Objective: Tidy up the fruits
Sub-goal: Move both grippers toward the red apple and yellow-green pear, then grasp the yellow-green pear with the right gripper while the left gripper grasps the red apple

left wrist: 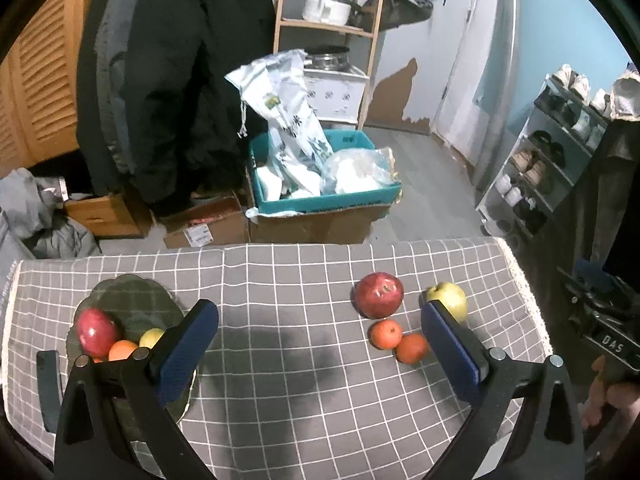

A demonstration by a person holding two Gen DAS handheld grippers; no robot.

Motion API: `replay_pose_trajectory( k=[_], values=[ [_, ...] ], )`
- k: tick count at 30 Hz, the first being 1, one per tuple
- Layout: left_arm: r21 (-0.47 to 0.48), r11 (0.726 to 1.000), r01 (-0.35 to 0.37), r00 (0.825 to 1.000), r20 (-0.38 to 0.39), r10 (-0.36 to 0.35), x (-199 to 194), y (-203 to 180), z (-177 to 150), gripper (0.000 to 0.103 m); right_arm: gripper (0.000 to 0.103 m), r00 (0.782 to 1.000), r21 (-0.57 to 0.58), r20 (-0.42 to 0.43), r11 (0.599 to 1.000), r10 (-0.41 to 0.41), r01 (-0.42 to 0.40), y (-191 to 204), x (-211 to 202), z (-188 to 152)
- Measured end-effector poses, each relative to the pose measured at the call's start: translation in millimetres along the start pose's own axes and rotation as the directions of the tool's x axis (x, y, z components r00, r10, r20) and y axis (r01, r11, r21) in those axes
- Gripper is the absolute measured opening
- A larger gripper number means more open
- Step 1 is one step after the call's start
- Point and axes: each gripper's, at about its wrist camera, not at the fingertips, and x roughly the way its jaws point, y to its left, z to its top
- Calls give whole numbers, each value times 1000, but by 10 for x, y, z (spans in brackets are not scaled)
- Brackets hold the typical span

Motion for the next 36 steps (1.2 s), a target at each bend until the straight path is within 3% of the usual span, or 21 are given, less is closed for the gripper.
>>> replay_pose_trajectory(
  k=[7, 15, 24, 29, 36],
  values=[
    [12, 1000, -5, 998, -59, 5, 382, -81, 35, 102, 87, 994, 25, -108, 1000, 10, -7, -126, 478, -43],
    [37, 999, 2, 992, -123, 2, 849, -190, 72, 102, 87, 971, 32, -238, 999, 31, -24, -164, 1099, -98],
    [56, 998, -1, 979, -204, 12, 1341, -216, 9, 102, 87, 922, 77, -382, 997, 53, -25, -285, 1683, -258],
    [5, 1000, 16, 963, -270, -14, 1641, -158, -59, 102, 87, 889, 80, -456, 997, 48, -13, -317, 1941, -436],
    [-1, 999, 45, 951, -305, -43, 1866, -228, -102, 102, 87, 883, 89, -464, 996, 67, -29, -309, 2105, -521]
  ],
)
